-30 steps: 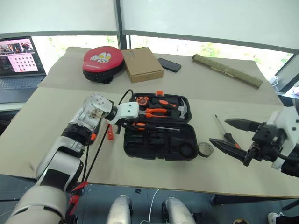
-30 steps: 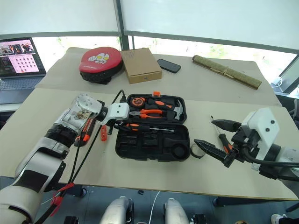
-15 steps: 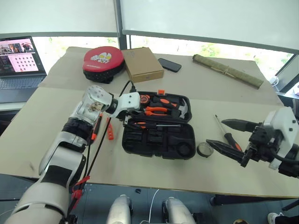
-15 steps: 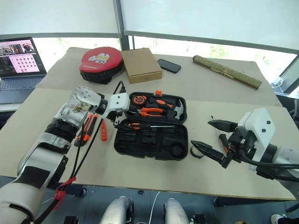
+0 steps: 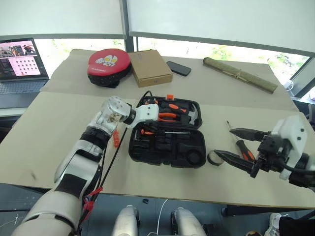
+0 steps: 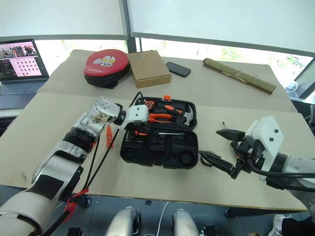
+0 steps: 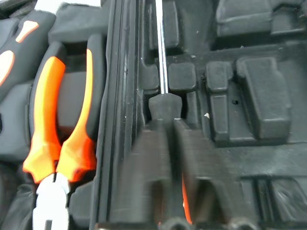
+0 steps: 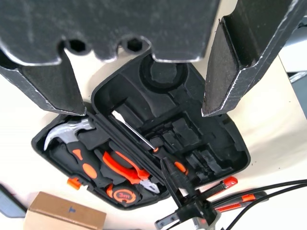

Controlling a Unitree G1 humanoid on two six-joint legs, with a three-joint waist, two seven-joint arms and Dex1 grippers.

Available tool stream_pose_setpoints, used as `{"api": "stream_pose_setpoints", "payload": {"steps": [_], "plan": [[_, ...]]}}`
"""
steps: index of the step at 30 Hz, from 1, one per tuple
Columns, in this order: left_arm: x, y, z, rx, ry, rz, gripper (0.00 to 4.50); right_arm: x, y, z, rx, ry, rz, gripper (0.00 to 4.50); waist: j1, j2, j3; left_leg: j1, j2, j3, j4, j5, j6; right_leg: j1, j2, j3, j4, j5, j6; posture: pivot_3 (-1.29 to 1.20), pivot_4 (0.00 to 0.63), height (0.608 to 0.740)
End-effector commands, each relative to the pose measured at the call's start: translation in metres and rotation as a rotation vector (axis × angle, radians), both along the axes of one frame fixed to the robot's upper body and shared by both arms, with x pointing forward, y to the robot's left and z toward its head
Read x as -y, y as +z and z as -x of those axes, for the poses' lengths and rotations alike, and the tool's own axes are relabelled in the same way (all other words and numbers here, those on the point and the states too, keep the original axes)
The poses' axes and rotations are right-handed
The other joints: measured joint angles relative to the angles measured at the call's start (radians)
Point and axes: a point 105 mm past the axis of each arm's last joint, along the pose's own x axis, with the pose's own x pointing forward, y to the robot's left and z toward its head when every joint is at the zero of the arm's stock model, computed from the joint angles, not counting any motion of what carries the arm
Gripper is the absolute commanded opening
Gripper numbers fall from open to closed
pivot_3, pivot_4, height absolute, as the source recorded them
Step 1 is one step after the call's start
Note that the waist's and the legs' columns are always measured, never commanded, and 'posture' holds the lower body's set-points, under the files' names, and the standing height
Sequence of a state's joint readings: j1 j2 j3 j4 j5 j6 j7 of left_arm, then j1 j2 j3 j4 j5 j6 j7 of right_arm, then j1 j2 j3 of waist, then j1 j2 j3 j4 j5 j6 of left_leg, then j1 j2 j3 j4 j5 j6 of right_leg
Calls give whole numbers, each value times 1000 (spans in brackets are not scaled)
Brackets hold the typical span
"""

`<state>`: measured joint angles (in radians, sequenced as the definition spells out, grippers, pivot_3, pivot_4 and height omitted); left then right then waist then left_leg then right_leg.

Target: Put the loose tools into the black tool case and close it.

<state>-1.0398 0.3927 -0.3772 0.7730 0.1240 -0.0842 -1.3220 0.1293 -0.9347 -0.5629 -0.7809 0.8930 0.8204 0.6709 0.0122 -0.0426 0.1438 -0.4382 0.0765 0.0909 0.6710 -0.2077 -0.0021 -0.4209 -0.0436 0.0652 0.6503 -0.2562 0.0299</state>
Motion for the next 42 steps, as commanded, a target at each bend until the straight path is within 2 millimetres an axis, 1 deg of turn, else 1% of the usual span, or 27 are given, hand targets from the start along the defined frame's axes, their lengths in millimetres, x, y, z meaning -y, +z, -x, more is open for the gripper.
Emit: {"api": "stream_pose_setpoints", "payload": {"steps": [1,4,7,9,11,12,14,15,16,17,18,21,23,24,25,26,27,28,29,31,32,33,34,37,40,41,42], "plan": [[7,-4,0,35,-21,-55,39,-1,8,0,50,6,0,4500,0,0,0,0,0,0,0,0,0,0,0,0,0,0,0,0,150,740],[9,-11,3,42,-39,-82,39,-2,7,0,50,6,-3,4500,2,0,0,0,0,-1,1,0,0,1,0,0,0,0,0,0,150,740],[4,-24,6,72,-64,-148,39,-1,6,-2,47,0,-5,4500,2,0,0,0,0,-1,3,0,0,2,0,0,1,0,1,0,150,740],[2,-30,3,85,-47,-171,39,0,3,-3,42,-11,-5,4500,2,0,0,0,0,-2,4,0,1,2,0,0,1,0,1,0,150,740],[2,-32,0,92,-35,-171,39,1,2,-3,40,-20,-5,4500,3,0,-1,0,0,-2,6,0,1,2,0,0,4,0,1,0,150,740],[3,-30,0,89,-31,-157,39,3,2,-4,41,-33,-1,4500,3,0,-1,1,-1,-2,7,0,1,3,0,0,5,-1,2,0,150,740],[8,-17,-1,62,-17,-79,39,9,1,-5,47,-75,4,4500,3,1,-1,1,-2,-3,7,1,2,4,0,0,7,-1,2,0,150,740],[13,-1,-2,32,1,12,39,15,0,-5,51,-115,8,4500,3,1,-1,2,-2,-3,7,1,3,4,0,1,7,-1,2,0,150,740],[15,15,-2,0,13,98,282,22,-1,-4,52,-154,10,4500,4,1,-1,2,-3,-3,7,2,4,5,0,1,8,-1,2,0,150,740],[14,33,0,-52,20,187,565,30,-3,-2,53,-206,16,4500,4,1,-1,1,-3,-4,7,3,5,4,0,1,8,-1,2,0,150,740],[12,48,4,-97,14,255,728,38,-5,0,48,-250,16,4500,3,0,-1,-1,-4,-4,8,3,5,2,0,2,9,-1,2,0,150,740],[2,77,20,-187,-38,377,1821,56,-9,11,20,-335,7,4500,-3,1,-1,-5,-4,-5,8,3,5,-2,0,2,11,-2,3,0,150,740],[-8,100,37,-259,-85,462,2636,74,-14,26,-15,-414,5,4500,-6,2,-1,-5,-4,-5,7,3,5,-2,0,2,11,-2,3,0,150,740],[-14,109,47,-300,-103,478,2933,86,-20,37,-46,-467,5,4500,-7,2,0,-4,-4,-6,7,3,5,-2,0,2,12,-3,3,0,150,740],[-18,114,56,-307,-118,483,3487,95,-24,45,-72,-504,7,4500,-9,3,-1,-4,-4,-6,7,3,5,-2,0,2,12,-4,3,0,150,740],[-20,116,61,-310,-125,482,3685,100,-26,50,-88,-525,9,4500,-10,4,-1,-3,-4,-6,6,3,5,-1,0,2,13,-4,3,0,150,740],[-20,117,65,-295,-130,481,4122,103,-28,53,-98,-537,11,4500,-10,5,-2,-2,-4,-6,6,3,5,0,0,2,13,-4,3,0,150,740],[-19,117,67,-284,-129,480,4429,105,-29,54,-103,-539,10,4500,-11,6,-2,-1,-4,-6,6,3,5,1,0,2,13,-4,3,0,150,740],[-19,116,69,-271,-131,474,4474,107,-33,53,-114,-546,7,4500,-13,7,-3,0,-5,-6,7,3,5,2,-1,2,13,-4,3,0,150,740],[-13,116,69,-204,-119,501,4474,114,-45,46,-142,-563,-7,4500,-16,7,-3,4,-5,-6,8,3,5,7,-1,3,12,-7,7,0,150,740],[-10,116,71,-203,-130,510,4474,117,-53,40,-151,-568,-10,4500,-17,6,-2,7,-6,-6,8,4,6,10,-1,3,11,-8,9,0,150,740],[-8,115,73,-208,-137,516,4474,119,-58,36,-155,-570,-10,4500,-21,4,-1,11,-6,-7,8,4,6,14,-1,3,10,-9,9,0,150,740],[-7,113,75,-208,-155,503,4474,120,-64,27,-157,-575,-22,4500,-23,4,-1,15,-6,-7,7,4,6,18,-1,3,9,-12,4,0,150,740],[-7,111,84,-281,-196,491,4474,122,-81,-7,-153,-601,-64,4500,-34,5,-1,14,-7,-6,6,4,6,17,-1,5,9,-11,4,0,150,740],[-8,111,85,-283,-192,484,4474,121,-90,-24,-166,-595,-78,4500,-34,11,0,15,-7,-6,5,4,6,16,0,6,9,-6,2,0,150,740],[-8,110,85,-280,-192,480,4474,120,-92,-27,-169,-587,-74,4500,-29,12,0,14,-8,-7,3,4,6,15,-1,6,9,-7,2,0,150,740],[-9,110,85,-287,-186,476,4474,118,-98,-35,-175,-585,-74,4500,-26,12,0,14,-8,-7,2,4,6,15,0,6,10,-7,1,0,150,740]]}}
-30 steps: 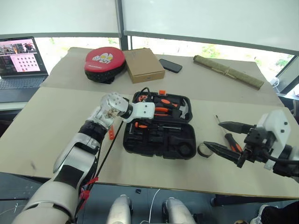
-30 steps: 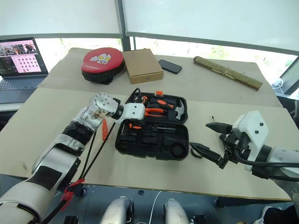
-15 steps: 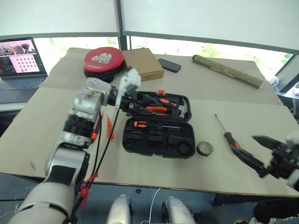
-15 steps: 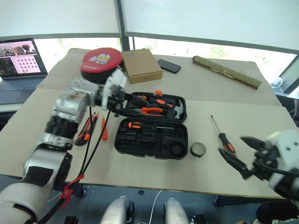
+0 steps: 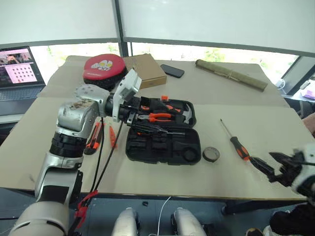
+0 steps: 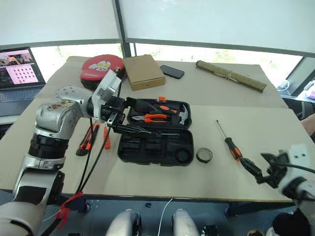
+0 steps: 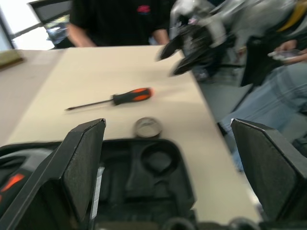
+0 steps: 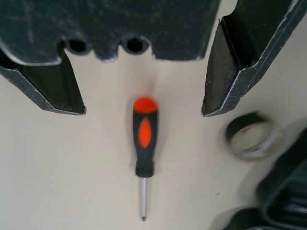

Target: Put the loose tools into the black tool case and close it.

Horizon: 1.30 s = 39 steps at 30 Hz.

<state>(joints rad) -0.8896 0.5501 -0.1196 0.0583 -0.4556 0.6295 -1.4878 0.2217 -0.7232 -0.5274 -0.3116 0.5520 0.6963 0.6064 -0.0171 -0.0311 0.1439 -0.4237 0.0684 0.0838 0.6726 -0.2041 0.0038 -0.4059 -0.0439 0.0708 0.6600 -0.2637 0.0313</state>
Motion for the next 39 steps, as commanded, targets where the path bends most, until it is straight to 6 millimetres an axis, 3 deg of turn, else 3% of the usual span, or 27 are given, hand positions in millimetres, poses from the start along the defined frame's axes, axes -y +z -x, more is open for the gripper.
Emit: {"api": "stream_pose_setpoints", "payload": {"steps": [1,5,9,13,16,19,24,26,29,33,35,39], "plan": [[-1,8,5,25,-12,-4,4474,-1,-5,-18,20,5,31,4500,4,0,0,0,0,-1,-1,0,0,0,0,-1,0,-1,0,0,150,740],[-5,5,6,38,-2,-27,4474,2,-26,-38,-20,-50,75,4500,5,0,0,0,0,-1,-2,0,0,0,0,-1,-1,-1,0,0,150,740],[-8,4,6,39,13,-30,4500,-7,-25,-43,2,-47,50,3468,5,0,0,-1,-1,0,-2,0,0,0,0,0,-2,-1,0,0,150,740],[-13,4,4,34,36,-32,4500,-11,-20,-42,23,-44,54,1985,4,0,0,-1,-1,-1,-2,0,0,0,0,0,-2,-1,0,0,150,740],[-21,-2,3,33,56,-52,4500,-8,-3,-43,79,-38,65,1051,4,0,0,-1,-1,-1,-3,0,0,0,0,0,-2,-1,0,0,150,740],[-34,-10,-1,22,103,-82,4500,-16,27,-48,184,77,75,1053,1,0,0,0,-1,0,-3,0,0,0,0,0,-2,-1,0,0,150,740],[-56,-22,16,-44,129,-116,4500,-70,95,-65,319,465,82,1053,-23,3,3,1,0,0,-4,0,0,-1,1,1,-1,-1,0,0,150,740],[-58,-24,26,-63,108,-134,4500,-94,108,-68,325,603,94,1053,-25,2,4,0,0,0,-5,0,0,-2,1,1,-1,-1,0,0,150,740],[-60,-28,31,-55,108,-162,4500,-132,106,-69,287,825,134,1053,-14,-2,5,0,1,-2,-7,0,0,-2,1,-2,-1,-2,-2,0,150,740],[-59,-26,27,-21,148,-138,4500,-169,82,-77,227,1030,259,1053,4,-3,6,-2,0,0,-7,0,0,-4,0,-2,-3,-2,-2,0,150,740],[-59,-23,25,-16,170,-123,4500,-175,68,-85,201,1076,321,1053,10,-3,6,-7,0,0,-7,0,0,-8,0,-2,-2,-2,-2,0,150,740],[-59,-20,24,-10,183,-119,4500,-169,48,-99,150,1103,412,1053,15,-3,6,-16,0,0,-1,0,0,-18,0,-1,3,-2,-1,0,150,740]]}}
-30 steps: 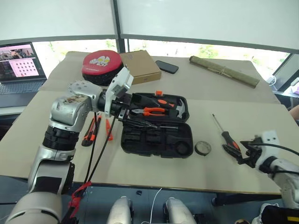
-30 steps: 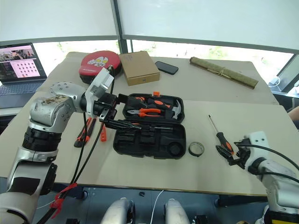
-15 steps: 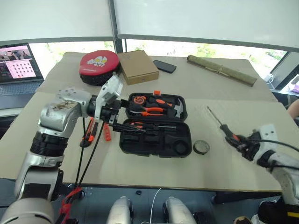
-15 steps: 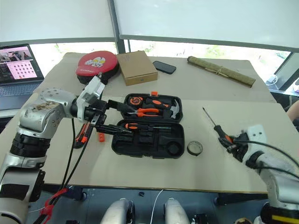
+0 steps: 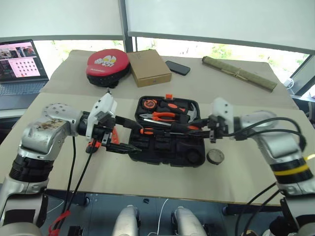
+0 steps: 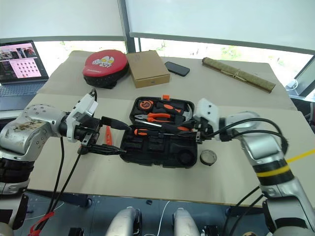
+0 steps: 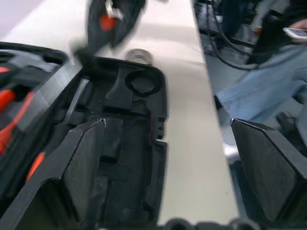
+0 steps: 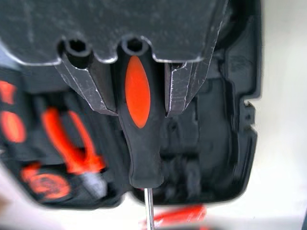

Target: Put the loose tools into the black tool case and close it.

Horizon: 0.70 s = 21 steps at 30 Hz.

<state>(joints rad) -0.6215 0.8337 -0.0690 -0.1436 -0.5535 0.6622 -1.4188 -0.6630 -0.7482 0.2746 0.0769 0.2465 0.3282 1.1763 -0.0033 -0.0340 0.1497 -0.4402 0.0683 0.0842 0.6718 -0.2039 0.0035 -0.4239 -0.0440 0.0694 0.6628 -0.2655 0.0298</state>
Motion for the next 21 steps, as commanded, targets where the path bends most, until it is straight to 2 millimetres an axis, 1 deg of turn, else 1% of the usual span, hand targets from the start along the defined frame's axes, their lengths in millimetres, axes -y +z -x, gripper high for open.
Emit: {"api": "stream_pose_setpoints", "payload": {"steps": [1,3,7,12,14,16,18,19,20,21], "plan": [[0,13,2,53,1,18,4500,10,-3,-11,55,18,74,1053,3,0,0,0,0,0,0,0,0,0,0,0,0,0,0,0,150,740],[1,14,0,59,7,21,4500,10,-6,-12,54,34,78,1053,2,0,0,0,0,0,0,0,0,0,0,0,0,0,0,0,150,740],[5,14,-4,81,11,29,4500,15,-22,-17,61,34,136,1053,-2,0,0,0,0,0,0,0,0,0,0,0,1,0,0,0,150,740],[7,15,-5,84,2,30,4500,16,-23,-19,65,22,129,1053,-7,0,0,0,0,0,0,0,0,0,0,0,1,0,0,0,150,740],[7,15,-6,88,4,30,4500,15,-19,-21,61,-1,107,2056,-7,0,0,0,0,0,0,0,0,0,0,0,1,0,0,0,150,740],[7,16,-8,89,5,30,4500,9,-9,-21,72,-13,54,2622,-6,0,0,0,0,0,1,0,0,0,0,0,1,0,0,0,150,740],[7,16,-8,90,4,31,4500,1,4,-21,69,-27,-22,3268,-8,0,0,0,0,0,1,0,0,0,0,0,1,0,0,0,150,740],[7,16,-8,90,4,30,4500,-3,9,-21,64,-31,-49,3670,-9,0,0,0,0,0,1,0,0,0,0,0,2,0,0,0,150,740],[7,16,-8,90,3,30,4500,-8,14,-20,53,-36,-81,3837,-10,0,0,0,1,0,0,0,0,0,1,0,2,0,0,0,150,740],[8,16,-8,90,2,29,4500,-11,16,-19,45,-39,-101,3837,-10,0,0,0,1,0,0,0,0,0,1,0,2,0,0,0,150,740]]}}
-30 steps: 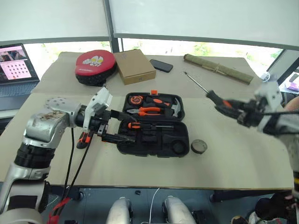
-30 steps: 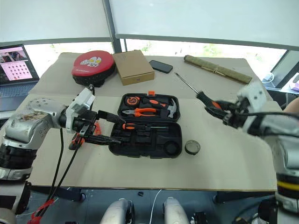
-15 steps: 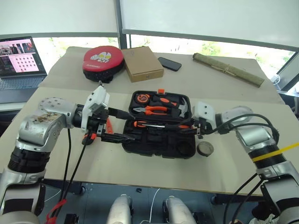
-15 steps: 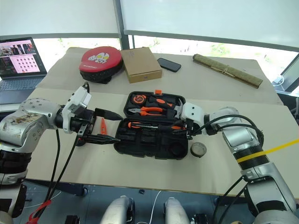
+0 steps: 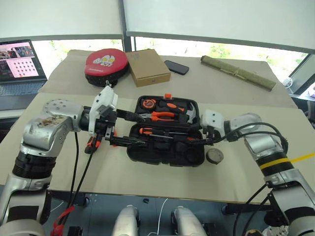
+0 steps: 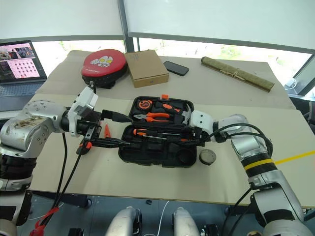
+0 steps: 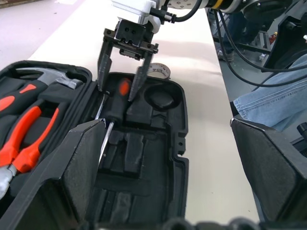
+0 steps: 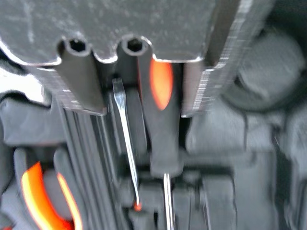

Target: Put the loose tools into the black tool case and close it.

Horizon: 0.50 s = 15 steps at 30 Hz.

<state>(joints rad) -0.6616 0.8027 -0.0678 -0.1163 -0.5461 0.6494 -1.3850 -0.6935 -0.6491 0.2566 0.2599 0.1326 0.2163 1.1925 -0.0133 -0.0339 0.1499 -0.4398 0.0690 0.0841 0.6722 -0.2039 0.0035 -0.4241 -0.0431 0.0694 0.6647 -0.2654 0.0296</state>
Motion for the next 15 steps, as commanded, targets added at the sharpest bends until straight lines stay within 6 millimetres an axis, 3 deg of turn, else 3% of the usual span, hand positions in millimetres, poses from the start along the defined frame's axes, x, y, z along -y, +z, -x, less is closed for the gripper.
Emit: {"api": "stream_pose_setpoints", "payload": {"steps": [1,3,12,15], "plan": [[3,7,0,50,-20,-3,4500,-16,33,0,36,-12,-120,3692,0,0,0,0,0,0,0,0,0,0,0,0,0,0,0,0,150,740],[4,6,-1,51,-22,-6,4500,-20,30,1,23,-24,-129,3190,1,0,0,0,0,0,0,0,0,0,0,0,0,0,0,0,150,740],[4,5,-3,61,-29,-20,4500,-25,2,6,-10,-25,-57,181,4,0,0,0,0,0,0,0,0,0,0,0,0,0,0,0,150,740],[5,4,-4,62,-29,-23,4500,-25,-17,14,-42,10,33,70,2,0,0,0,0,0,0,0,0,0,0,0,0,0,0,0,150,740]]}}
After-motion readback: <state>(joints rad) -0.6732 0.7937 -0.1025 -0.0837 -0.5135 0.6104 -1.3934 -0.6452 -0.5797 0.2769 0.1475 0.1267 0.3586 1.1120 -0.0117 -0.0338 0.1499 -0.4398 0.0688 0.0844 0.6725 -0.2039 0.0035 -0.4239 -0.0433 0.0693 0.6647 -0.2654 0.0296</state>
